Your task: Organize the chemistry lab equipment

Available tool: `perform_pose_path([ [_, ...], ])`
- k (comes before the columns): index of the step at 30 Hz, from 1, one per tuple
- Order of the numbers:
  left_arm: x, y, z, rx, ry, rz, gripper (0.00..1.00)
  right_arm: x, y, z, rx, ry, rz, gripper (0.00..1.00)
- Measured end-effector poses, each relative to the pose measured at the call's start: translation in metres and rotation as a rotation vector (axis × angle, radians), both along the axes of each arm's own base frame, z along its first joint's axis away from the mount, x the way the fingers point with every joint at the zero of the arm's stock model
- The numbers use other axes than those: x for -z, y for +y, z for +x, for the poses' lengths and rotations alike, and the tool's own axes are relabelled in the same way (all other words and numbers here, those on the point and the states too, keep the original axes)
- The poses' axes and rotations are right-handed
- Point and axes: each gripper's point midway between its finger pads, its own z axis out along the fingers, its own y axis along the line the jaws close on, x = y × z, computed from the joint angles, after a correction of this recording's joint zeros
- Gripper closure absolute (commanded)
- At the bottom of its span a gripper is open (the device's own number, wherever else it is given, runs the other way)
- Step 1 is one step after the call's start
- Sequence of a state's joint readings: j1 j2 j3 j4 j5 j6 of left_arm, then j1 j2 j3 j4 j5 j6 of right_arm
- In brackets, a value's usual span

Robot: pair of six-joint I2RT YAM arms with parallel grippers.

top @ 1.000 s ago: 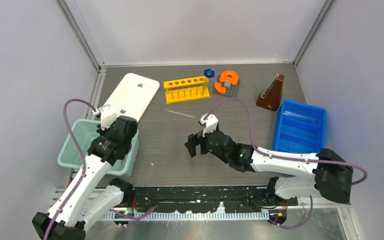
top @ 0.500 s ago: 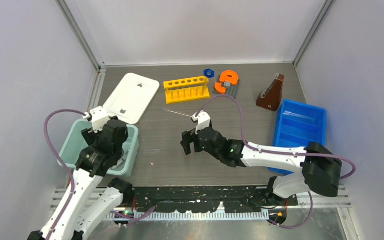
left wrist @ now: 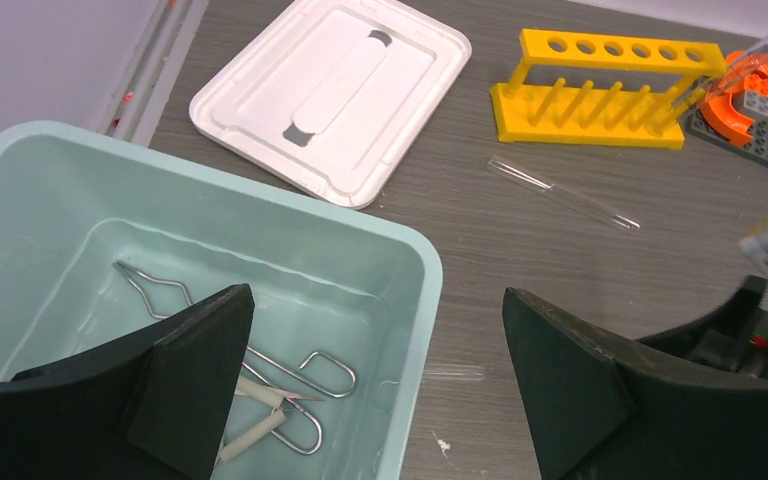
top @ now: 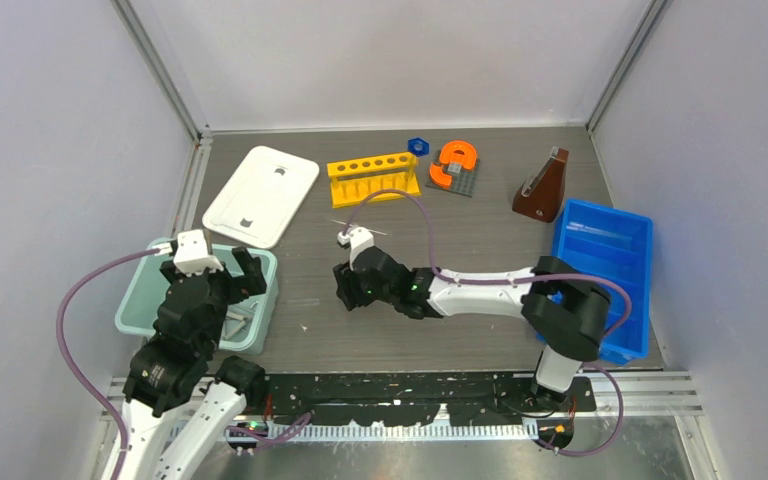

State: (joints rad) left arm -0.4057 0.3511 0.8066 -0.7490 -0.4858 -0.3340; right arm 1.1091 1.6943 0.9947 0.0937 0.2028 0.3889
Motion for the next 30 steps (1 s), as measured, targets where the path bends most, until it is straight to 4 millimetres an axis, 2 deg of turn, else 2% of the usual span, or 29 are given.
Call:
perform_pose_path([
  [6,0.002,-0.003,-0.004,0.043,-0.016,0.018,0.00,0.024,0.040,0.000,-0.106,0.047,-0.007,0.50],
  [14,-0.002,-0.004,-0.007,0.065,-0.035,0.026,0.00,0.053,0.073,0.008,-0.174,0.058,-0.037,0.49],
  [19,-0.002,-0.006,-0.007,0.074,-0.039,0.027,0.00,0.059,0.086,0.006,-0.217,0.069,-0.024,0.49],
  [30,-0.003,-0.006,-0.007,0.076,-0.045,0.028,0.00,0.059,0.093,0.001,-0.259,0.077,0.000,0.50],
])
